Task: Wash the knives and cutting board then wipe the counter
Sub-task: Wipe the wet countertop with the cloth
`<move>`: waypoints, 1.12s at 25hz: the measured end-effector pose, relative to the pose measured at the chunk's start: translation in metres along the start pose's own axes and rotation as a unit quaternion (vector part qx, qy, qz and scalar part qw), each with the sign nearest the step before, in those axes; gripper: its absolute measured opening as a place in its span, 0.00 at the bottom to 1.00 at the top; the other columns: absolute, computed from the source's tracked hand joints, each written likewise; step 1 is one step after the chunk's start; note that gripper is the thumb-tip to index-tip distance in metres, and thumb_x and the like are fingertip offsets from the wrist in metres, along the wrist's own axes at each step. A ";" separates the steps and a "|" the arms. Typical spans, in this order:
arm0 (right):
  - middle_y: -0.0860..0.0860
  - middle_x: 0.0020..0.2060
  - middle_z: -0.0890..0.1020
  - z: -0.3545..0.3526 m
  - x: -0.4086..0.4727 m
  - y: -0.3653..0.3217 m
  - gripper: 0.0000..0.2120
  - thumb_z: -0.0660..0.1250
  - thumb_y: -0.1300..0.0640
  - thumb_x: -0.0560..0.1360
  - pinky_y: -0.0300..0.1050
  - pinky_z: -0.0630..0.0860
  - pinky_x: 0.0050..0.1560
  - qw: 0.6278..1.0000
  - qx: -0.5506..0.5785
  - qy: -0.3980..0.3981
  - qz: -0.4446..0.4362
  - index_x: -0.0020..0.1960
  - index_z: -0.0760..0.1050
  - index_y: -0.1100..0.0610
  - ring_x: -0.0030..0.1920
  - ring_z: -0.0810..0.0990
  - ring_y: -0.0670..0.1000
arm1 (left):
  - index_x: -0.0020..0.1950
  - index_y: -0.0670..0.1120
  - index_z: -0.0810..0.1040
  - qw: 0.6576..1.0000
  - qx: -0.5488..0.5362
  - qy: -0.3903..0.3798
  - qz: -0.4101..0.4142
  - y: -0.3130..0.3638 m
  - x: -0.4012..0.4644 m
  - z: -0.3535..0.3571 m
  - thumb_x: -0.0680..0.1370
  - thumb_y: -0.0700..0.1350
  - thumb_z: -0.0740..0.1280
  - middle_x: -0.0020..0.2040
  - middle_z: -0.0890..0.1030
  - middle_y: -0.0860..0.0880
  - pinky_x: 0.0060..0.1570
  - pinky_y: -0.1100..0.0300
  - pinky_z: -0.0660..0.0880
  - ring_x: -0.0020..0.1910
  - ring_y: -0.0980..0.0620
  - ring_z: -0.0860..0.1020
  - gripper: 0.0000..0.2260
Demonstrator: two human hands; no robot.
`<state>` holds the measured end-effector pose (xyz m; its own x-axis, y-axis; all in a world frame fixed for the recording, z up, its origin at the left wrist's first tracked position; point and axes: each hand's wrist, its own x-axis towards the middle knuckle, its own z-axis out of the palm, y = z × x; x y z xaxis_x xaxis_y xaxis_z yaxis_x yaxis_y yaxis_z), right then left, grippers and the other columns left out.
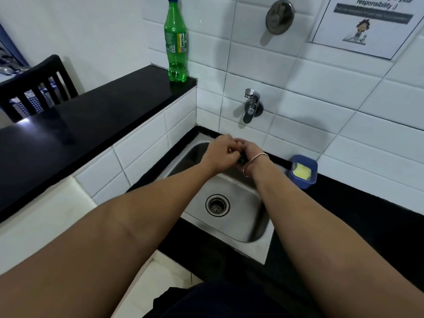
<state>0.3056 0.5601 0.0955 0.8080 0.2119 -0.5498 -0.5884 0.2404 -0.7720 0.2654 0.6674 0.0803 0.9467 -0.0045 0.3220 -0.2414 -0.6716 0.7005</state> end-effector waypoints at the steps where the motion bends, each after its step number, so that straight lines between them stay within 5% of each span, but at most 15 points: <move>1: 0.54 0.37 0.76 0.002 0.001 -0.002 0.12 0.55 0.63 0.81 0.45 0.74 0.36 1.000 -0.008 0.018 -0.004 0.54 0.77 0.56 0.37 0.74 0.51 | 0.40 0.39 0.83 0.995 -0.054 0.080 -0.013 -0.002 -0.002 0.001 0.69 0.44 0.62 0.42 0.79 0.42 0.45 0.56 0.71 0.43 0.47 0.76 0.12; 3: 0.52 0.34 0.74 0.004 0.001 -0.006 0.11 0.55 0.64 0.80 0.36 0.68 0.25 0.999 -0.024 0.045 -0.001 0.49 0.75 0.54 0.29 0.69 0.48 | 0.38 0.40 0.80 0.983 -0.079 0.164 -0.034 -0.007 0.000 -0.002 0.70 0.40 0.61 0.39 0.79 0.45 0.42 0.65 0.70 0.40 0.50 0.75 0.09; 5: 0.51 0.31 0.72 0.001 0.005 -0.004 0.05 0.60 0.60 0.76 0.33 0.60 0.22 0.996 -0.020 0.089 0.007 0.42 0.73 0.55 0.25 0.65 0.47 | 0.39 0.43 0.79 0.987 -0.065 0.142 -0.035 -0.014 0.005 -0.004 0.70 0.37 0.61 0.39 0.79 0.49 0.41 0.74 0.66 0.40 0.53 0.75 0.08; 9: 0.51 0.26 0.68 0.006 0.012 0.003 0.16 0.61 0.48 0.77 0.38 0.60 0.26 0.986 0.008 0.167 -0.022 0.34 0.67 0.56 0.24 0.63 0.49 | 0.42 0.45 0.80 0.993 -0.053 0.092 -0.054 -0.023 0.008 -0.002 0.72 0.34 0.63 0.40 0.80 0.50 0.43 0.67 0.71 0.41 0.52 0.77 0.09; 14: 0.50 0.32 0.70 0.006 0.022 0.001 0.14 0.53 0.57 0.81 0.41 0.67 0.30 0.981 -0.084 0.170 -0.051 0.37 0.66 0.54 0.29 0.68 0.49 | 0.46 0.44 0.81 0.995 -0.067 0.059 -0.043 -0.022 0.011 0.006 0.74 0.36 0.64 0.41 0.82 0.47 0.45 0.56 0.77 0.42 0.49 0.80 0.07; 19: 0.57 0.37 0.76 0.016 0.030 0.001 0.16 0.55 0.51 0.82 0.46 0.70 0.37 0.974 -0.103 0.200 -0.027 0.52 0.74 0.61 0.37 0.76 0.56 | 0.46 0.48 0.80 0.995 -0.080 0.052 -0.031 -0.020 0.020 0.003 0.72 0.38 0.63 0.37 0.80 0.56 0.40 0.67 0.71 0.39 0.59 0.78 0.09; 22: 0.58 0.41 0.80 0.023 0.037 0.005 0.20 0.55 0.49 0.82 0.48 0.74 0.38 0.972 -0.113 0.200 -0.054 0.59 0.77 0.64 0.40 0.79 0.58 | 0.44 0.50 0.80 0.995 -0.082 0.048 -0.029 -0.022 0.024 0.002 0.72 0.37 0.64 0.38 0.80 0.56 0.42 0.65 0.73 0.40 0.57 0.79 0.09; 25: 0.61 0.48 0.83 0.026 0.040 0.006 0.21 0.54 0.49 0.83 0.56 0.80 0.53 0.967 -0.124 0.207 -0.083 0.57 0.77 0.65 0.49 0.82 0.61 | 0.44 0.51 0.79 0.994 -0.089 0.049 -0.029 -0.027 0.025 0.003 0.72 0.37 0.63 0.37 0.80 0.56 0.42 0.63 0.74 0.40 0.56 0.79 0.10; 28: 0.62 0.47 0.83 0.027 0.038 0.004 0.20 0.53 0.49 0.83 0.57 0.79 0.55 0.959 -0.149 0.214 -0.111 0.50 0.76 0.62 0.50 0.82 0.63 | 0.44 0.50 0.79 0.994 -0.095 0.049 -0.023 -0.030 0.024 0.004 0.71 0.38 0.63 0.36 0.79 0.59 0.40 0.67 0.71 0.38 0.61 0.77 0.10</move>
<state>0.3334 0.5948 0.0802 0.8885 -0.2371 -0.3929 -0.4170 -0.0596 -0.9069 0.2965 0.6845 0.0641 0.9345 0.1020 0.3411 -0.2430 -0.5173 0.8206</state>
